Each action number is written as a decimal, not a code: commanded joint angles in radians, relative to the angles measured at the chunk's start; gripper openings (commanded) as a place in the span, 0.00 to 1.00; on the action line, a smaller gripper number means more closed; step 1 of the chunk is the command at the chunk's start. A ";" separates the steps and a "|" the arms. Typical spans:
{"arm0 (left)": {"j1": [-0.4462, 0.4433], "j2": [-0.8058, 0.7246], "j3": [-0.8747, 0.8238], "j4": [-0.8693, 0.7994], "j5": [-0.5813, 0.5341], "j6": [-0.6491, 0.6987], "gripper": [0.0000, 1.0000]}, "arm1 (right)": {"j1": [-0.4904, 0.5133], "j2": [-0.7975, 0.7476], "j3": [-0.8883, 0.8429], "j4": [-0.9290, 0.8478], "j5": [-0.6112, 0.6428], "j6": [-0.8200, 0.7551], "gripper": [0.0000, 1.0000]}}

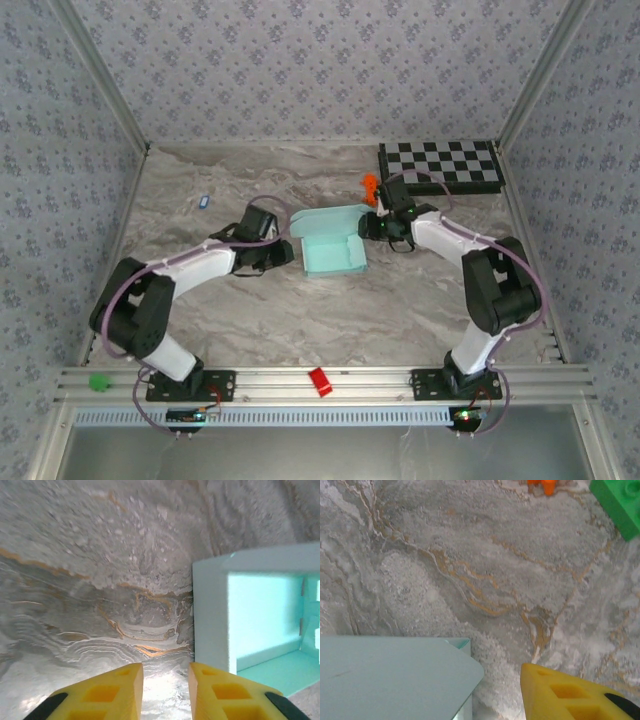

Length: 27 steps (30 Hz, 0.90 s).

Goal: Fold the paper box

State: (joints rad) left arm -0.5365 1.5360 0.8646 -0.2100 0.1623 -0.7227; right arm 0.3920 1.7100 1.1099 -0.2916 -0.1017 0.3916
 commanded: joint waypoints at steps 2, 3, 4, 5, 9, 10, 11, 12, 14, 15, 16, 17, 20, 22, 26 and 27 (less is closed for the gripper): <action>0.017 -0.075 -0.005 -0.053 -0.078 0.115 0.39 | -0.008 0.045 0.074 -0.054 -0.037 -0.067 0.45; 0.021 -0.087 -0.005 -0.049 -0.082 0.143 0.43 | -0.008 0.050 0.090 -0.060 -0.038 -0.069 0.45; 0.028 -0.101 -0.006 -0.039 -0.082 0.177 0.47 | -0.008 0.058 0.114 -0.066 -0.039 -0.073 0.45; 0.035 -0.115 -0.012 -0.014 -0.054 0.226 0.50 | -0.010 0.065 0.123 -0.071 -0.043 -0.075 0.45; 0.086 -0.136 -0.013 0.041 0.072 0.400 0.57 | -0.012 0.092 0.146 -0.090 -0.063 -0.081 0.45; 0.099 -0.138 -0.014 0.051 0.091 0.441 0.57 | -0.013 0.098 0.150 -0.092 -0.068 -0.082 0.44; 0.111 -0.139 -0.024 0.076 0.124 0.489 0.57 | -0.012 0.102 0.154 -0.093 -0.071 -0.082 0.44; 0.120 -0.141 -0.034 0.107 0.177 0.534 0.58 | -0.012 0.105 0.156 -0.092 -0.073 -0.082 0.44; 0.126 -0.142 -0.052 0.164 0.262 0.630 0.58 | -0.013 0.109 0.158 -0.091 -0.079 -0.080 0.44; 0.126 -0.138 -0.054 0.177 0.282 0.660 0.58 | -0.012 0.111 0.158 -0.092 -0.080 -0.077 0.44; 0.127 -0.133 -0.054 0.190 0.302 0.691 0.58 | -0.013 0.112 0.160 -0.092 -0.082 -0.076 0.44; 0.129 -0.125 -0.054 0.202 0.325 0.722 0.58 | -0.012 0.115 0.161 -0.092 -0.082 -0.073 0.44; 0.132 -0.105 -0.056 0.241 0.373 0.780 0.58 | -0.011 0.119 0.160 -0.090 -0.085 -0.065 0.44; 0.134 -0.101 -0.067 0.284 0.397 0.803 0.58 | -0.010 0.123 0.161 -0.092 -0.089 -0.061 0.44; 0.137 -0.060 -0.075 0.387 0.405 0.814 0.56 | -0.010 0.132 0.165 -0.092 -0.097 -0.057 0.44; 0.138 -0.047 -0.066 0.394 0.409 0.809 0.54 | -0.010 0.132 0.164 -0.090 -0.098 -0.057 0.44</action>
State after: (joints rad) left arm -0.4057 1.4517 0.7860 0.0864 0.5140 0.0364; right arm 0.3855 1.8229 1.2427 -0.3561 -0.1787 0.3283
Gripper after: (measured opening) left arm 0.548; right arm 0.442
